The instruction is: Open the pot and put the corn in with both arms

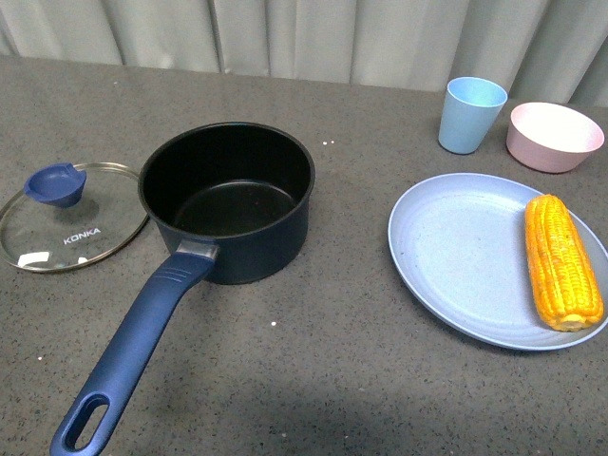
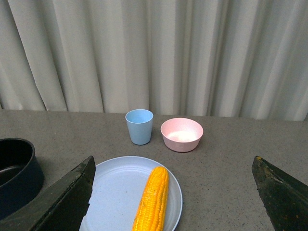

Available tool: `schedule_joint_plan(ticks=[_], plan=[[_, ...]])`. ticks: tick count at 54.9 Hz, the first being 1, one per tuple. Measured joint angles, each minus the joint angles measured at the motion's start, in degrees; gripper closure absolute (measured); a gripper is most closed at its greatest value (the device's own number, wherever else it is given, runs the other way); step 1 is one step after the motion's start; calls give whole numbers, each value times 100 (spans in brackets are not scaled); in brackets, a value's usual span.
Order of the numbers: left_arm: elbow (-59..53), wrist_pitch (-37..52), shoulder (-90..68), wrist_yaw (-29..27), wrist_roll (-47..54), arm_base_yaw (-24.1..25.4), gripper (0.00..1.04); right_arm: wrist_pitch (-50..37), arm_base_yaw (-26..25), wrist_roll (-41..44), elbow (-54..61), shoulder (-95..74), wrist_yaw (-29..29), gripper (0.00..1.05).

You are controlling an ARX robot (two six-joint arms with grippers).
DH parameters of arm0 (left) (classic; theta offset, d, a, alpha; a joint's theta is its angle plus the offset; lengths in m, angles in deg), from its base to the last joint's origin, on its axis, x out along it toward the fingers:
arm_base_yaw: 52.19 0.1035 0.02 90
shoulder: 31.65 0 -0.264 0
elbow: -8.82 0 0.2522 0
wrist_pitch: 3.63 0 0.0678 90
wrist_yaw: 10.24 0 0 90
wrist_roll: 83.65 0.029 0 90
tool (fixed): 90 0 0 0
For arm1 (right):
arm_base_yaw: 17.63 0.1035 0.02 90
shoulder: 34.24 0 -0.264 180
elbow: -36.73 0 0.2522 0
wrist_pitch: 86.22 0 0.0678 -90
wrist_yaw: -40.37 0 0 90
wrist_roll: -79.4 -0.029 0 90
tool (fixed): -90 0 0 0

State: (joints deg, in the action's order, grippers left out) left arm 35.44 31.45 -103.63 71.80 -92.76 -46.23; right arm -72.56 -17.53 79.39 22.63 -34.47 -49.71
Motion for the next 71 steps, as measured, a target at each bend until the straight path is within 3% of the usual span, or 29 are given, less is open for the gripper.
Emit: schedule_joint_plan(ticks=[10,24,31,34,38,60,71], plan=[[-439,-901,1429,-7,0,-142,7,0,0,0,0,0,0,9],[-861,-2684,3792,-931,-278,-866,7,0,0,0,0,0,0,9],[-935,-3335,4566,-1038,-238,-999,7,0,0,0,0,0,0,9],[-1172,-2649,4662,164,282,-704,21,0,0,0,0,0,2,9],[-1176,-2575,4826,710,564,-634,33,0,0,0,0,0,-2,9],[-1176,-3353,5700,793,848,-610,100,0,0,0,0,0,0,9],[-1176,-3698,6039,796,866,-610,101,0,0,0,0,0,0,9]])
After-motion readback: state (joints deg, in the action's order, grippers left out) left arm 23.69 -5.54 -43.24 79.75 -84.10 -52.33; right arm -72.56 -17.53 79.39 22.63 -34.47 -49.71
